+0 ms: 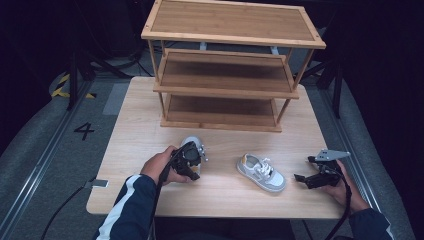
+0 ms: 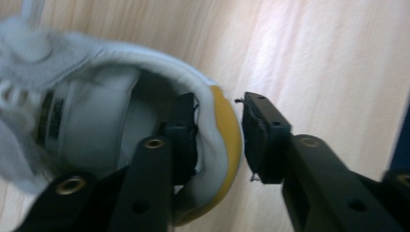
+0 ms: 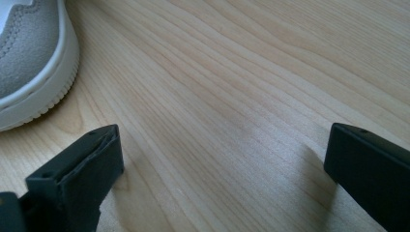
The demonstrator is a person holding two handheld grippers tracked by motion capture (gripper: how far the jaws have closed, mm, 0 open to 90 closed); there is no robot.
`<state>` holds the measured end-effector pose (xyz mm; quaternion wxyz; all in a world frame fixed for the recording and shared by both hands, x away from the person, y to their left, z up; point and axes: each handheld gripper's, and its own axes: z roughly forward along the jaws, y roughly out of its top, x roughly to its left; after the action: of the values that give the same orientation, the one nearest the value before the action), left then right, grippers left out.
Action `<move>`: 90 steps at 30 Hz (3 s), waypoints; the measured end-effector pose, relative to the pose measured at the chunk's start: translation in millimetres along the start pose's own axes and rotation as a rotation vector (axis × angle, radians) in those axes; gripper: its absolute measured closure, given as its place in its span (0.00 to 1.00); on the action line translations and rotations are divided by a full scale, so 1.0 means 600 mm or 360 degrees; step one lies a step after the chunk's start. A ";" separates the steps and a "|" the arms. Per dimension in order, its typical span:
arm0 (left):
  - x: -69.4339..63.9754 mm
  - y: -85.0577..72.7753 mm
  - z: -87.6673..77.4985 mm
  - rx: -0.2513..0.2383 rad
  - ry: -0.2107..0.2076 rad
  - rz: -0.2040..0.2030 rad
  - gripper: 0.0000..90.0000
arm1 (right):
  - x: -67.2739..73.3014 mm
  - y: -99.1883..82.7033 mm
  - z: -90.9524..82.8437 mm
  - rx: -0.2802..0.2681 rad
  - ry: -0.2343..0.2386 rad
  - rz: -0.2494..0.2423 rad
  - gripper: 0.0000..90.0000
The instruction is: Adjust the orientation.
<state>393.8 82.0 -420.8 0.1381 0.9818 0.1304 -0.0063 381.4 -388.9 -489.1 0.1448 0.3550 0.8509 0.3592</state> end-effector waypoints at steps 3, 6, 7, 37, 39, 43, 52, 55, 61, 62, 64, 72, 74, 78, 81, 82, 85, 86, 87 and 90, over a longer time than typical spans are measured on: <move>0.000 0.007 0.000 0.0021 0.0030 0.0038 0.76 | 0.000 0.000 0.000 0.0000 0.0000 -0.0001 0.01; 0.002 0.011 -0.001 0.0001 0.0042 0.0052 0.76 | 0.000 0.000 0.000 0.0000 0.0000 -0.0001 0.01; 0.006 0.016 -0.004 -0.0023 0.0050 0.0066 0.76 | 0.000 0.000 0.000 0.0000 0.0000 0.0000 0.01; 0.183 0.124 0.019 -0.0168 0.0311 0.0085 0.65 | -0.001 0.000 -0.001 0.0000 0.0011 -0.0010 0.01; 0.177 0.116 0.018 -0.0234 0.0367 0.0034 0.58 | -0.001 0.000 -0.001 0.0000 0.0010 -0.0010 0.01; 0.164 0.090 0.006 -0.0368 0.0476 -0.0103 0.45 | -0.001 0.000 -0.001 0.0000 0.0010 -0.0010 0.01; 0.133 0.020 -0.013 -0.0724 0.0582 -0.0425 0.25 | -0.001 -0.001 -0.001 0.0001 0.0009 -0.0008 0.01; 0.134 0.008 -0.006 -0.0696 0.0606 -0.0444 0.26 | -0.001 -0.001 -0.001 0.0001 0.0008 -0.0007 0.01; 0.165 -0.012 0.024 -0.0731 0.0496 -0.0618 0.24 | 0.000 -0.001 -0.001 0.0002 0.0007 -0.0007 0.01; 0.168 -0.008 0.031 -0.0691 0.0507 -0.0628 0.24 | 0.000 -0.001 -0.001 0.0002 0.0007 -0.0007 0.01; 0.177 -0.005 0.041 -0.0703 0.0460 -0.0638 0.19 | -0.001 -0.001 -0.001 0.0002 0.0008 -0.0007 0.01; 0.200 0.023 0.057 -0.0733 0.0494 -0.0711 0.22 | -0.001 -0.001 -0.001 0.0001 0.0008 -0.0007 0.01; 0.214 0.028 0.059 -0.0786 0.0485 -0.0763 0.25 | -0.001 -0.001 -0.001 0.0001 0.0008 -0.0007 0.01; 0.233 0.053 0.068 -0.0802 0.0509 -0.0833 0.26 | -0.001 -0.001 -0.001 0.0000 0.0009 -0.0007 0.01; 0.237 0.084 0.079 -0.0826 0.0546 -0.0884 0.26 | -0.001 -0.001 -0.001 0.0001 0.0010 -0.0008 0.01; 0.236 0.091 0.081 -0.0831 0.0549 -0.0892 0.26 | -0.001 -0.001 -0.001 0.0001 0.0010 -0.0008 0.01; 0.230 0.107 0.086 -0.0812 0.0591 -0.0889 0.25 | -0.001 -0.001 -0.001 0.0001 0.0010 -0.0008 0.01; 0.229 0.107 0.087 -0.0819 0.0588 -0.0908 0.25 | -0.001 -0.001 -0.001 0.0001 0.0010 -0.0008 0.01; 0.228 0.105 0.086 -0.0821 0.0589 -0.0911 0.24 | -0.001 -0.001 -0.001 0.0001 0.0010 -0.0008 0.01; 0.220 0.087 0.083 -0.0870 0.0539 -0.0935 0.27 | -0.001 -0.001 -0.001 0.0001 0.0012 -0.0011 0.01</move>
<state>535.9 53.3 -461.0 0.3621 0.8175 0.4218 0.1505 381.3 -389.9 -489.0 0.1427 0.3508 0.8527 0.3598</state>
